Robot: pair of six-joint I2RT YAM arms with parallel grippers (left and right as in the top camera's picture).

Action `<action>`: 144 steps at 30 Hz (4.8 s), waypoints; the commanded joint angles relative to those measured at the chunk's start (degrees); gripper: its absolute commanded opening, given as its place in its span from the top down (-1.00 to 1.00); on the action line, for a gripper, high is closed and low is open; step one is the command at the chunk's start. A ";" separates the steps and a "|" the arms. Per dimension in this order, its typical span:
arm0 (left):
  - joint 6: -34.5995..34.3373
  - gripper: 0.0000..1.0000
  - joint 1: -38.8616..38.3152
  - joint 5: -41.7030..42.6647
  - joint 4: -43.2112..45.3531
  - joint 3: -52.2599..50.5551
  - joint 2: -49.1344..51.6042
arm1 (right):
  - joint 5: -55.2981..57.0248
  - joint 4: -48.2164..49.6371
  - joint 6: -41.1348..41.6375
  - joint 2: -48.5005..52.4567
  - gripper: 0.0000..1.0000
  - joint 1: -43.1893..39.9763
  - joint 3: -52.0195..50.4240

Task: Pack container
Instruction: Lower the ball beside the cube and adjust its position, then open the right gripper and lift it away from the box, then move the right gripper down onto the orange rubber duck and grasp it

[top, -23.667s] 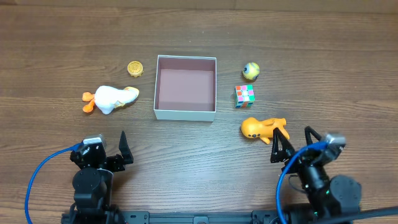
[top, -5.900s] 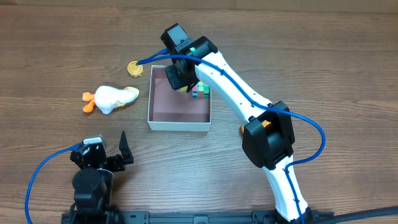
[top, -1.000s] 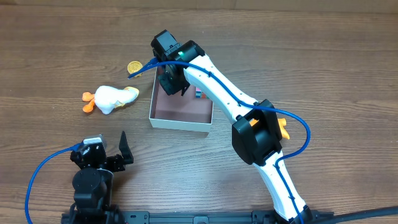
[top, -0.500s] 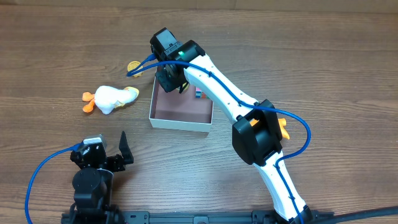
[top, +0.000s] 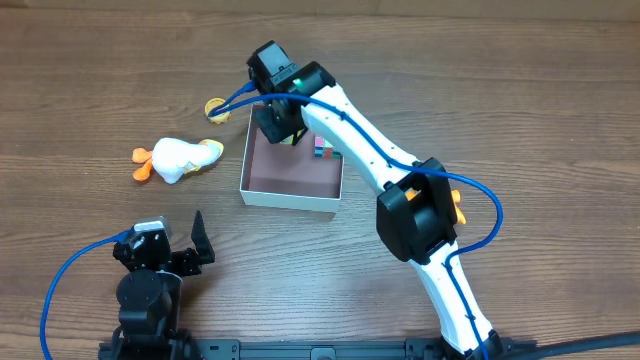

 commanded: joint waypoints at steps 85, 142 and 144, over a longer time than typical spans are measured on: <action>1.14 -1.00 0.61 0.48 0.11 -0.22 -0.59 | 4.79 -16.79 5.14 -3.04 0.34 -3.72 23.08; 1.14 -1.00 0.61 0.48 0.11 -0.22 -0.59 | 8.35 -25.20 21.57 -38.07 -0.54 -21.92 -27.61; 1.14 -1.00 0.61 0.48 0.11 -0.22 -0.59 | 7.37 -23.19 21.57 -38.86 -0.55 -21.92 -31.76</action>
